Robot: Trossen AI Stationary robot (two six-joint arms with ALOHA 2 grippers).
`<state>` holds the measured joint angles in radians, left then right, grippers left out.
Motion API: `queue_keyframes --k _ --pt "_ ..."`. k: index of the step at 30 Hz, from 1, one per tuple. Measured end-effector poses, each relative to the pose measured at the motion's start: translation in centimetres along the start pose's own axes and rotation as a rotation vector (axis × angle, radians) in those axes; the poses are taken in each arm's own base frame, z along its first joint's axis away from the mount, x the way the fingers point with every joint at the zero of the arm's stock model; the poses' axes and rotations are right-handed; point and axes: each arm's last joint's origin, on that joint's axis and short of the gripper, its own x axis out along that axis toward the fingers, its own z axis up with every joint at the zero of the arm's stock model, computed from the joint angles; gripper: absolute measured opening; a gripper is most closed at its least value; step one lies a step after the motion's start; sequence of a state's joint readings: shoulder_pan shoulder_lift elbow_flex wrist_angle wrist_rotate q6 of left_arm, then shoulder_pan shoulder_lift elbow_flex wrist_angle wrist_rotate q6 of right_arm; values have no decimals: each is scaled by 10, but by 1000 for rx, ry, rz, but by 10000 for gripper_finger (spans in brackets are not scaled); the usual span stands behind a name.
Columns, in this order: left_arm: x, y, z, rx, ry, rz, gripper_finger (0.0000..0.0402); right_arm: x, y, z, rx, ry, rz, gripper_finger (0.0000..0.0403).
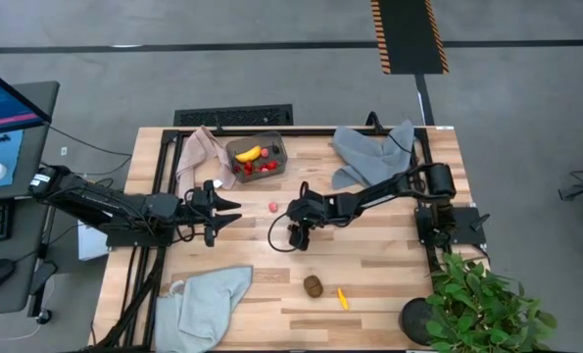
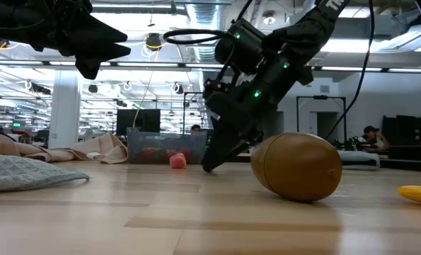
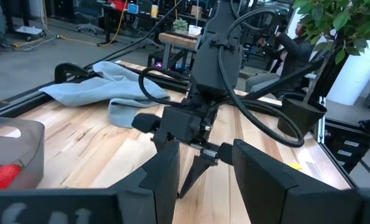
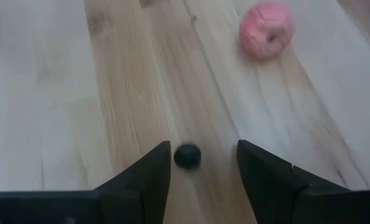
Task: Pick and placing Produce into tupperware
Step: Put the blueberry into the black bin
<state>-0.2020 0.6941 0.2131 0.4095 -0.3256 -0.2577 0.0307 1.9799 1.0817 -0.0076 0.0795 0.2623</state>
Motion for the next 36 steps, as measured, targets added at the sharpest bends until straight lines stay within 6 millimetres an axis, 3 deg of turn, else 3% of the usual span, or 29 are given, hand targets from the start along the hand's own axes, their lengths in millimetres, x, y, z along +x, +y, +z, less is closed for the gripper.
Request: queue_keyframes --k 12,21,25,29,36 --pt "0 0 0 0 0 0 139 8 0 -1 8 4 4 192" --pt "0 0 0 0 0 0 139 7 -3 0 15 5 0 93" --pt "0 0 0 0 0 -1 139 7 -2 2 13 -2 2 68" --pt "0 0 0 0 1 -1 139 6 -1 12 15 -22 20 74" --pt "0 0 0 0 0 0 139 -2 -6 49 9 -130 18 84"
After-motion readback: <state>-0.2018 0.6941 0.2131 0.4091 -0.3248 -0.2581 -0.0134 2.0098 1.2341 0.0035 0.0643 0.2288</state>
